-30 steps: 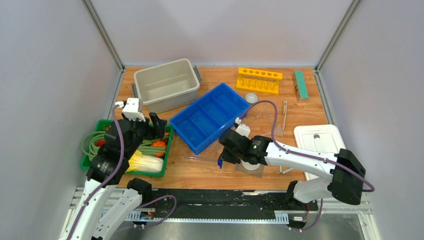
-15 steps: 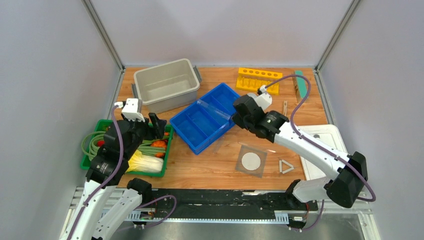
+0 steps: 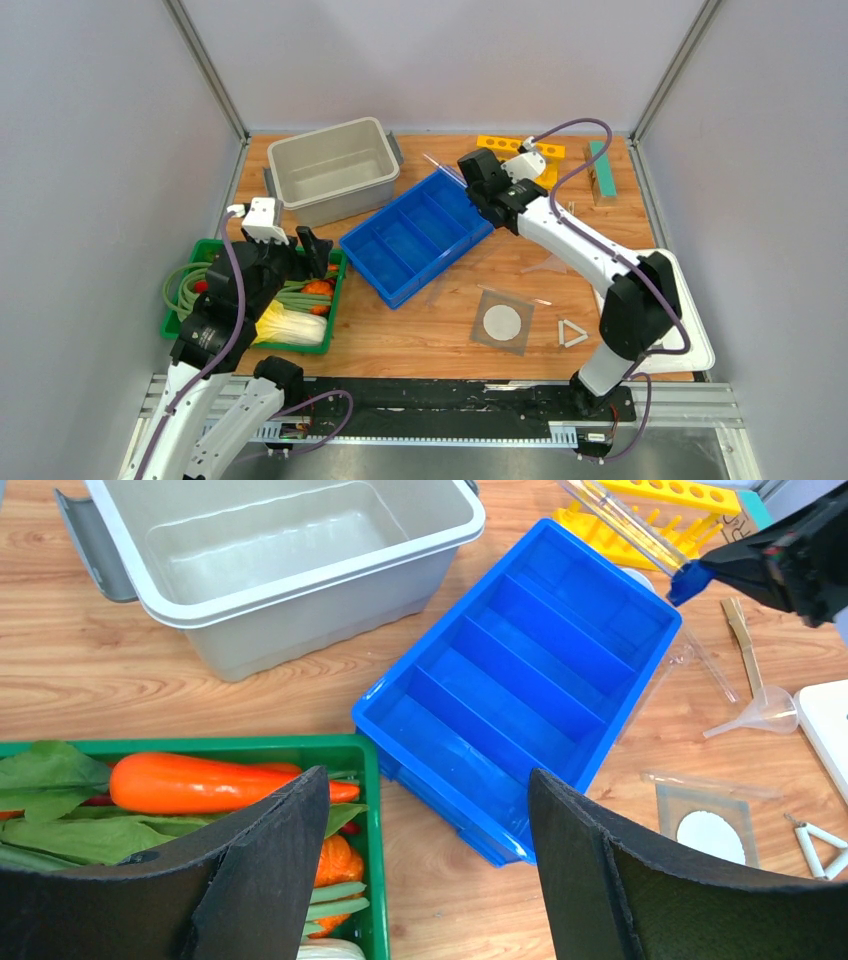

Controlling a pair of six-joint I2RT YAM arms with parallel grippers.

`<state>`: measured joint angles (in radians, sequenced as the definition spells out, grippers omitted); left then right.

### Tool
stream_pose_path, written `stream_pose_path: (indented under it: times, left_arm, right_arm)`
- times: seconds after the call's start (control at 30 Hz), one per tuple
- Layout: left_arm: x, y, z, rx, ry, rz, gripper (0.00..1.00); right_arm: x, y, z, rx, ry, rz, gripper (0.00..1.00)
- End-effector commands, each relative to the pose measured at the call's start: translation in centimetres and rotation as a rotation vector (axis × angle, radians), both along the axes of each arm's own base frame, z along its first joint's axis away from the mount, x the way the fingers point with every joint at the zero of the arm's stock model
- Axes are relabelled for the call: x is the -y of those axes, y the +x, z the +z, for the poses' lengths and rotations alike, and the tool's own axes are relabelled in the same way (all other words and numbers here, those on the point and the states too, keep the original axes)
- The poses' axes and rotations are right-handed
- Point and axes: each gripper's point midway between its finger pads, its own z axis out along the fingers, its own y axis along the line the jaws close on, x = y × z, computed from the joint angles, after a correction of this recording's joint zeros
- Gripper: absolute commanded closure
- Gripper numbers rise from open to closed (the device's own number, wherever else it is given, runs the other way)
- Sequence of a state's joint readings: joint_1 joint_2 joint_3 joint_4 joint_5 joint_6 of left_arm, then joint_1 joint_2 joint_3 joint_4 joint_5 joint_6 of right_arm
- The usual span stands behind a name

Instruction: Organize the chemistry lab equipment

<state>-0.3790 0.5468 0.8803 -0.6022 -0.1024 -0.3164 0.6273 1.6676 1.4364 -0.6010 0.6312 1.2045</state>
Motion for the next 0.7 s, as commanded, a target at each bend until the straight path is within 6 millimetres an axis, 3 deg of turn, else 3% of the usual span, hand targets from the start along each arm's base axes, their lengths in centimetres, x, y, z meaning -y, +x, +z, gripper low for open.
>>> stream_pose_path:
  times: [0.0,0.13,0.67]
  left_arm:
    - [0.2,0.0,1.8,0.049,-0.035,-0.006,0.20]
    - [0.2,0.0,1.8,0.047,-0.035,-0.009,0.20]
    - [0.4,0.0,1.9,0.051,-0.038,-0.015,0.20]
  right_arm:
    - [0.6,2.9,-0.7,0.021,0.063,-0.087,1.00]
    - [0.7,3.5,-3.3,-0.038,0.072,-0.094,1.00]
    - [0.7,2.9,-6.7,-0.118,0.054,-0.105,1.00]
